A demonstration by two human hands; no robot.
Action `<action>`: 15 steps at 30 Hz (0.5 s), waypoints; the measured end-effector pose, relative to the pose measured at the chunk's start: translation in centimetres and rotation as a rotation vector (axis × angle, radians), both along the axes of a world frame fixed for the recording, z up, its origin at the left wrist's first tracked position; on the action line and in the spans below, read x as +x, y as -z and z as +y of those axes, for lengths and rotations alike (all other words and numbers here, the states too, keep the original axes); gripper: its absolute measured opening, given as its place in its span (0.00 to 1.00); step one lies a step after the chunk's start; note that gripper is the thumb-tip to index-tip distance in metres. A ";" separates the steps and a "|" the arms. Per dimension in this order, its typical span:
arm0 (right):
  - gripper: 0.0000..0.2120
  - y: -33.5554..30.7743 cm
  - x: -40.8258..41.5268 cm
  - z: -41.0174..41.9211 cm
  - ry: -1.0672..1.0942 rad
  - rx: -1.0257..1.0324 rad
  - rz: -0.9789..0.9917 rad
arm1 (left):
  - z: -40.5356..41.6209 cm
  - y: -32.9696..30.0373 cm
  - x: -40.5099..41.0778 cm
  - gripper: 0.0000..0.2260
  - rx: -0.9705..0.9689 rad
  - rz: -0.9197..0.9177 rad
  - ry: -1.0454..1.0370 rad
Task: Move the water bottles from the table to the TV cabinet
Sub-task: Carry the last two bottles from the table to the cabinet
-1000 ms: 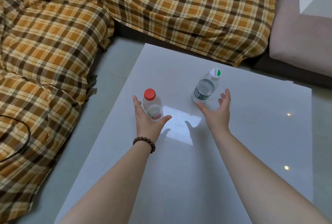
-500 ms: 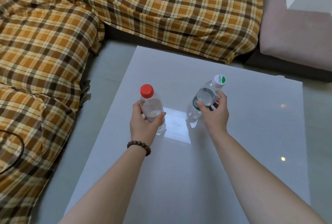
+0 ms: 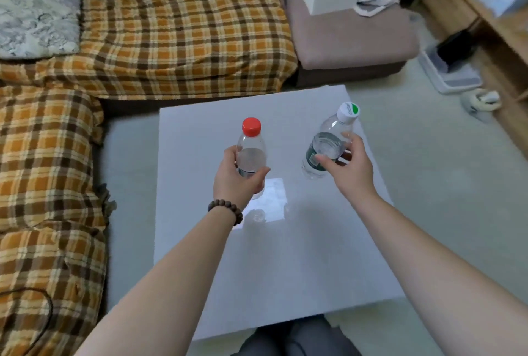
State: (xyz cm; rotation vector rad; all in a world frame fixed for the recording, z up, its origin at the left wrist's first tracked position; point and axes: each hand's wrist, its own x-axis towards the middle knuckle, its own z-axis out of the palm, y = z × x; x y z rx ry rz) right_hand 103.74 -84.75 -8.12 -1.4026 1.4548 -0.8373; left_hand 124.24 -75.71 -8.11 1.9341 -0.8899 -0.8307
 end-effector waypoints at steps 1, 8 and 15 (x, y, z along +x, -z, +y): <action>0.32 -0.6 -1.3 1.1 0.045 -0.007 -0.007 | 0.3 -0.6 -1.1 0.26 -0.006 0.003 0.040; 0.30 -2.6 -10.2 9.5 0.367 -0.031 -0.040 | 1.2 -2.2 -10.5 0.27 -0.024 0.020 0.331; 0.30 -2.9 -20.3 17.9 0.702 -0.029 -0.063 | 2.1 -2.1 -22.7 0.28 -0.034 0.040 0.662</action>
